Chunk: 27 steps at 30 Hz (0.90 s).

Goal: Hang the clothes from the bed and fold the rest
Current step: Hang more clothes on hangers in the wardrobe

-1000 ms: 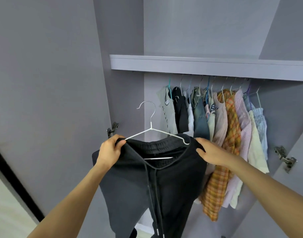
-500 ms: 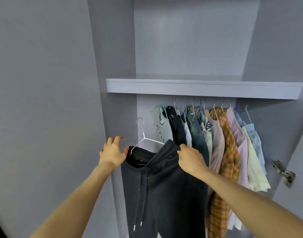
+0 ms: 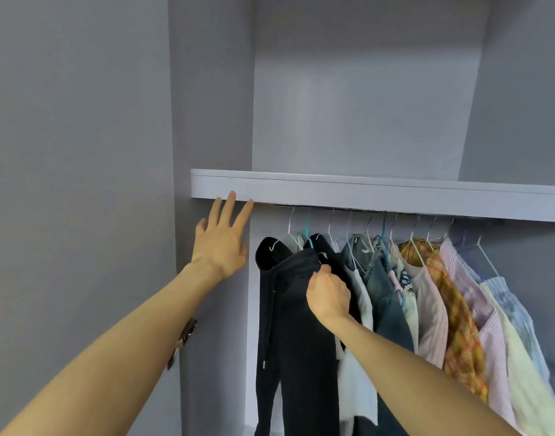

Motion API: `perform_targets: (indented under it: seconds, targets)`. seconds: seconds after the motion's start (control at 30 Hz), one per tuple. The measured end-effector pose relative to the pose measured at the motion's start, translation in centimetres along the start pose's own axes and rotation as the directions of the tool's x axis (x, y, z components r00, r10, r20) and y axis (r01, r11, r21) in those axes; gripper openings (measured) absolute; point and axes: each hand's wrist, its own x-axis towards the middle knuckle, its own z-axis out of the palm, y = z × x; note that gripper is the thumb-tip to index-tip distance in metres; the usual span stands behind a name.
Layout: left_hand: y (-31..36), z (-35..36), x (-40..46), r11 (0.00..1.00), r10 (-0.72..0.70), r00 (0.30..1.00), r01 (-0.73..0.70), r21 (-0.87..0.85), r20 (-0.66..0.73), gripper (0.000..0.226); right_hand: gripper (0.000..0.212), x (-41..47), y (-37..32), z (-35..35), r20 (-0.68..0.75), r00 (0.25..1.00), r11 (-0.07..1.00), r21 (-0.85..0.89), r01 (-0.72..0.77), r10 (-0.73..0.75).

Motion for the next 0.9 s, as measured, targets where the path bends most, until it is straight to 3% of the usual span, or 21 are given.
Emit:
perform_targets:
  seconds: [0.13, 0.27, 0.43, 0.53, 0.73, 0.8, 0.9]
  targets:
    - [-0.6, 3.4, 3.7, 0.992, 0.037, 0.998, -0.03, 0.121, -0.054, 0.083, 0.029, 4.7, -0.6, 4.2, -0.071, 0.997, 0.999, 0.025, -0.028, 0.029]
    - [-1.7, 5.9, 5.1, 0.99, 0.045, 0.995, -0.032, 0.135, -0.094, 0.092, 0.025, 7.6, -0.9, 7.2, -0.001, 0.998, 0.995, 0.072, -0.066, 0.067]
    - [-2.4, 7.1, 5.1, 0.993, 0.058, 0.99, -0.045, 0.107, -0.126, 0.097, 0.041, 7.1, -0.7, 10.3, 0.101, 0.994, 0.997, 0.047, -0.053, 0.048]
    - [-1.8, 6.3, 3.8, 1.0, 0.023, 0.997, -0.023, -0.003, -0.073, 0.086, 0.045, 6.0, -0.6, 9.2, 0.16, 0.987, 0.993, 0.115, -0.025, 0.007]
    - [-0.1, 3.6, -4.3, 0.958, -0.134, 0.986, 0.155, -0.241, 0.099, 0.064, 0.039, 0.7, -1.5, 3.2, 0.23, 0.966, 0.973, 0.223, 0.064, -0.116]
    - [0.5, 2.6, -8.3, 0.928, -0.19, 0.968, 0.232, -0.292, 0.164, 0.059, 0.034, -2.2, -1.8, 1.4, 0.288, 0.942, 0.942, 0.328, 0.073, -0.173]
    - [1.1, 0.9, -14.9, 0.842, -0.273, 0.935, 0.346, -0.414, 0.225, 0.046, 0.025, -7.4, -2.1, -0.4, 0.464, 0.84, 0.879, 0.475, 0.031, -0.28]
